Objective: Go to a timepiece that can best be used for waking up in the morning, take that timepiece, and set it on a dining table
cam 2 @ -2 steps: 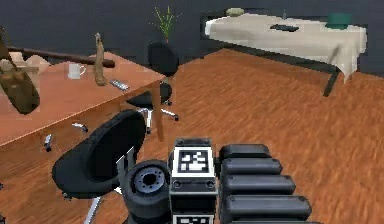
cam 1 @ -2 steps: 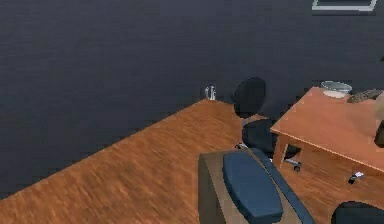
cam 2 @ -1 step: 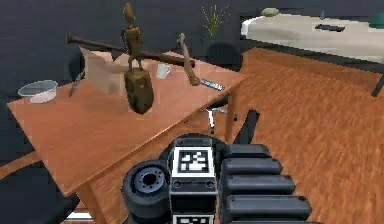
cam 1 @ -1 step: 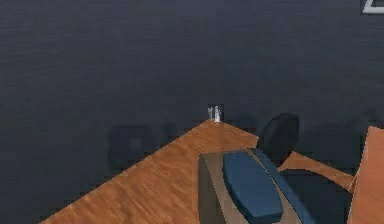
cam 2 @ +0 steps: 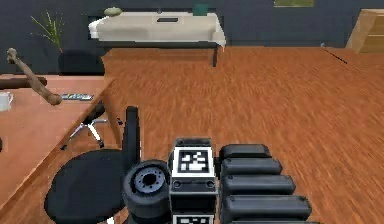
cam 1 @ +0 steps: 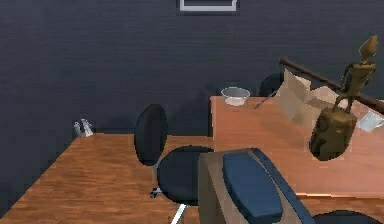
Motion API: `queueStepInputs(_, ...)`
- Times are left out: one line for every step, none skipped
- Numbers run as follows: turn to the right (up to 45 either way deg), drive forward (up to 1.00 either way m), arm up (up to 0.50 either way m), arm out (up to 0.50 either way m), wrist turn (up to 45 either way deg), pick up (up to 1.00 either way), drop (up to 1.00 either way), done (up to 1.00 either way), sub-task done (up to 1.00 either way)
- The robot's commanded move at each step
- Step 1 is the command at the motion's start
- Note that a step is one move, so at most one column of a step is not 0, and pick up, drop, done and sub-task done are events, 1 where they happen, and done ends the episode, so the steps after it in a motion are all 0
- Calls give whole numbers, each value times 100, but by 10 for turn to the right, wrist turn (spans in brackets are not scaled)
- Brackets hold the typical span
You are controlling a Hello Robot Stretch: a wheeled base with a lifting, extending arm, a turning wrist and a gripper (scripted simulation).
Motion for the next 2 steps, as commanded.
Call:
queueStepInputs(0,30,0,0,0,0,0,0,0)
queueStepInputs(-360,0,0,0,0,0,0,0,0)
